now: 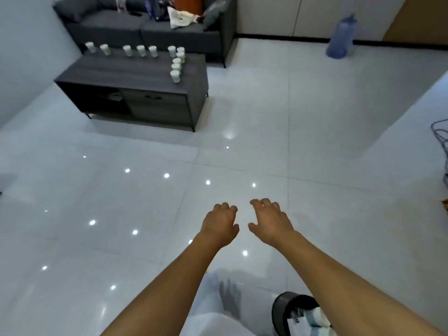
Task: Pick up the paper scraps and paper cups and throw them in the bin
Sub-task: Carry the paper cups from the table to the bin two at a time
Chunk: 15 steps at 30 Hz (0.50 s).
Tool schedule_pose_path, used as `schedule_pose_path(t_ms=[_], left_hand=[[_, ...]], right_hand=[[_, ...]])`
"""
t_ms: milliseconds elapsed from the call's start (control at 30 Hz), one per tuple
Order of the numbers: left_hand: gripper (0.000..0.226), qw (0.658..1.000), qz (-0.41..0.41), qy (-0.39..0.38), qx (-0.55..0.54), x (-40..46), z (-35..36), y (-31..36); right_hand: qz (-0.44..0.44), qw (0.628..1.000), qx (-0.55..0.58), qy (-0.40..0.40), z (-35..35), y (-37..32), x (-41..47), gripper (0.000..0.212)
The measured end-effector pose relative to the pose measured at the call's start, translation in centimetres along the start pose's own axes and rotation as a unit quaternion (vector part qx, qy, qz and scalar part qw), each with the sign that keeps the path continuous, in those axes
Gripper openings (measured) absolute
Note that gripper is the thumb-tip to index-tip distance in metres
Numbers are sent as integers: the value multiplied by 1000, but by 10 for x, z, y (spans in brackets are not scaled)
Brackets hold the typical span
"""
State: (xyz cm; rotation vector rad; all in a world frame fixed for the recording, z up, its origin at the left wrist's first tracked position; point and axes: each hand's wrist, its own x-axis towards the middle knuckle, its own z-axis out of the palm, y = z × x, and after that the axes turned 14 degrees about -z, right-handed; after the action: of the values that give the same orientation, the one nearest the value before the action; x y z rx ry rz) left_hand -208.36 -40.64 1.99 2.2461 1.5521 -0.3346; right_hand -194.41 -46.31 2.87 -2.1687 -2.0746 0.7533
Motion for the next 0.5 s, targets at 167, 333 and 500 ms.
schedule_pose_path(t_ms=[167,333,500], left_hand=[[46,997,-72,15,-30,42,-51,-100],[46,989,-137,33,-47,79,-104,-210],[46,978,-193,40,-64,117,-146,-298]], right_hand=[[-67,997,-23,-31,-5,-85,106,60],[-131,990,-27,-42,-10,-172,206,61],[-173,983,-25,-59,-18,-233,289,62]])
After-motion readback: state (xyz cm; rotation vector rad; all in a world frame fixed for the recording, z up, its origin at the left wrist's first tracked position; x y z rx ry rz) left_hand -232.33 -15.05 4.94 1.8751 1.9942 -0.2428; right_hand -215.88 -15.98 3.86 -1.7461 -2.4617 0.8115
